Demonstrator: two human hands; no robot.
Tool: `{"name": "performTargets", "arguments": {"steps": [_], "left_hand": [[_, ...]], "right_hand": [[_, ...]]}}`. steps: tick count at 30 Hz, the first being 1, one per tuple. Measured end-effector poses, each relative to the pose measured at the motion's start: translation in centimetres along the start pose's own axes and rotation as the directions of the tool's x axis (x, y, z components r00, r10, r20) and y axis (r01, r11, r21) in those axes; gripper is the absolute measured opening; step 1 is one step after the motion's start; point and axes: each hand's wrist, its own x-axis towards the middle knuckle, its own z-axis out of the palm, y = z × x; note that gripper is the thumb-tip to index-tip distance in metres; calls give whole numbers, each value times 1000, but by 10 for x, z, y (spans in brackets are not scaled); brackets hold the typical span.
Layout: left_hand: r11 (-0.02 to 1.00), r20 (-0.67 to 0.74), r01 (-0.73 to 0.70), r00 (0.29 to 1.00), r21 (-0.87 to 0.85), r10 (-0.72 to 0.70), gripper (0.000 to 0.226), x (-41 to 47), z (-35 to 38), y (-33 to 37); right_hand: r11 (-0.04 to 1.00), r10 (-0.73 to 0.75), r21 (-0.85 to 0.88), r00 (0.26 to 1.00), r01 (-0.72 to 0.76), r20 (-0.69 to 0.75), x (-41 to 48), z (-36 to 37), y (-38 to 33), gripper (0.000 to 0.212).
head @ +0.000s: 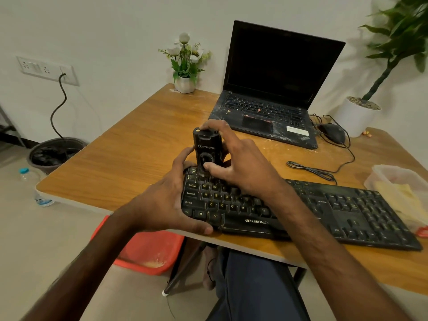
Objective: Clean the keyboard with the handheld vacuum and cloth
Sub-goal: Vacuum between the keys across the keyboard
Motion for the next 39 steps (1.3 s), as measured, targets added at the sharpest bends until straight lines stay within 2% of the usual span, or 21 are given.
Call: {"name": "performTargets", "arguments": {"steps": [5, 10, 15, 19, 22, 27, 31, 33, 35, 37, 39], "left_hand": [[1000, -6, 7, 1000, -6, -7, 153, -1, -1, 2], [999, -18, -15, 1000, -52, 14, 145, 0, 1, 6], [984, -16, -2, 1000, -178, -1, 157, -2, -1, 6], [979, -6, -2, 1000, -206, 0, 157, -1, -1, 6], [974, -8, -13, 1000, -226, 11, 161, -2, -1, 6], [976, -2, -25, 1000, -218, 25, 163, -1, -1, 5], [981, 2, -14, 1000, -194, 15, 165, -1, -2, 5], [979, -1, -36, 999, -202, 37, 163, -1, -2, 5], [979, -9, -47, 999, -200, 46, 161, 0, -2, 5], [985, -10, -26, 1000, -168, 25, 163, -1, -2, 6], [989, -7, -14, 1000, -148, 13, 163, -2, -2, 7]], "right_hand": [[995, 6, 101, 995, -15, 95, -2, -7, -2, 70], [983, -13, 184, 998, 1, 68, 1, 6, -7, 69], [993, -44, 107, 999, 44, -2, 10, 16, -4, 69], [990, -50, 138, 994, 35, 100, 10, 7, -9, 68], [995, -35, 98, 999, 31, 33, 14, 9, -8, 68], [974, 7, 225, 999, -15, 37, 11, 13, -7, 69], [988, 4, 155, 999, 1, -32, 12, 15, -5, 70], [981, -5, 194, 1000, 1, 18, 11, 15, -8, 69], [987, -1, 161, 998, -9, 61, 14, 10, -9, 68], [998, -23, 55, 1000, 22, 15, 17, 9, -7, 68], [997, -31, 70, 1000, 31, 1, 15, 12, -7, 68]]}}
